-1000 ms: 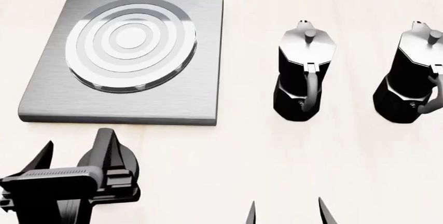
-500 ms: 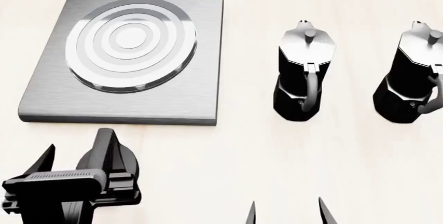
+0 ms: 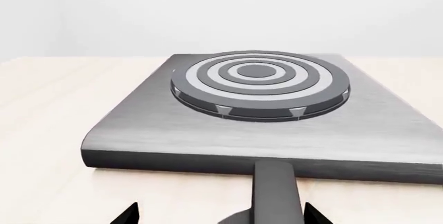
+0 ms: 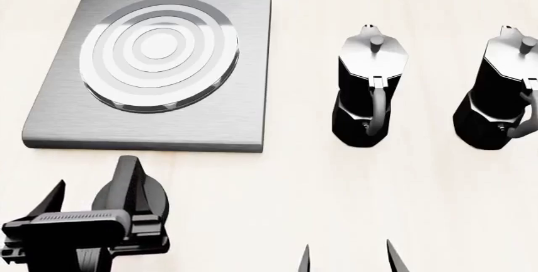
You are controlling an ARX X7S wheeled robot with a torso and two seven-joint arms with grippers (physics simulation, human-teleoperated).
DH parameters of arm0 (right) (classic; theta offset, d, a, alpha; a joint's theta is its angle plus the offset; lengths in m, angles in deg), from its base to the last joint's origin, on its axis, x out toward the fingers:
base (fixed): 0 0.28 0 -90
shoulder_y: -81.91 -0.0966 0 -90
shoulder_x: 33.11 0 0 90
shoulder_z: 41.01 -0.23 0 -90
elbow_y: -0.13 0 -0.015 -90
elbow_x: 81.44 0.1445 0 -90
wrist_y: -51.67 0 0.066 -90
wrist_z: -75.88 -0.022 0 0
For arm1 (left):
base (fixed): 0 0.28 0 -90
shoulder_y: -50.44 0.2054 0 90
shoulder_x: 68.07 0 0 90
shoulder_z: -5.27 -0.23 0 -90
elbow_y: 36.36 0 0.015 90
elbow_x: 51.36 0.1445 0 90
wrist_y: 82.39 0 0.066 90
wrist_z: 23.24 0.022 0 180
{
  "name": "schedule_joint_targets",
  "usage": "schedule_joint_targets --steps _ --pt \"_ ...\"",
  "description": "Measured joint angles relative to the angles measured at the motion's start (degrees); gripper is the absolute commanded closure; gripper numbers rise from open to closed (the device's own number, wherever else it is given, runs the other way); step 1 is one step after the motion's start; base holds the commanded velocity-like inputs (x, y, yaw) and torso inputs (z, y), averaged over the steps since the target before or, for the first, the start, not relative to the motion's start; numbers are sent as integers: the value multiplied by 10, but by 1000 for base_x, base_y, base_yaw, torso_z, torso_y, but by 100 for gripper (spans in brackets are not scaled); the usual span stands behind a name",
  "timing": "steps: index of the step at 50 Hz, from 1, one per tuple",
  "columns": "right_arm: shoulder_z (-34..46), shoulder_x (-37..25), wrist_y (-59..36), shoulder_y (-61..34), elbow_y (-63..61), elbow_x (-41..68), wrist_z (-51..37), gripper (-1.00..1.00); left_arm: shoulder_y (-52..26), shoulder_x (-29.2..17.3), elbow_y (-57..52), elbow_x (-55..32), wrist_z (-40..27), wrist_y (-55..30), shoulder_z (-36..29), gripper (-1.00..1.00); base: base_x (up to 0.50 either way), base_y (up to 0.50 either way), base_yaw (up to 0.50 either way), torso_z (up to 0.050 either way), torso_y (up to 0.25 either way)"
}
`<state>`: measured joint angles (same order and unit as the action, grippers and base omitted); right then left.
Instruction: Turn off the stove.
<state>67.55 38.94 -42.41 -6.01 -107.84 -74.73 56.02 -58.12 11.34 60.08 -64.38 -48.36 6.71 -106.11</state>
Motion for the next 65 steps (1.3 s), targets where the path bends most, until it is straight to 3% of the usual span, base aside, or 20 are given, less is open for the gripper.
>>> schedule_joint_targets --steps 25,65 --pt "4 -3 2 -2 3 4 -4 -100 1 -9 0 -7 -7 -9 -7 -100 0 0 0 0 0" --pt "11 -9 2 -5 4 9 -10 -100 51 -41 -106 -83 -15 -59 -1 -100 0 0 0 0 0"
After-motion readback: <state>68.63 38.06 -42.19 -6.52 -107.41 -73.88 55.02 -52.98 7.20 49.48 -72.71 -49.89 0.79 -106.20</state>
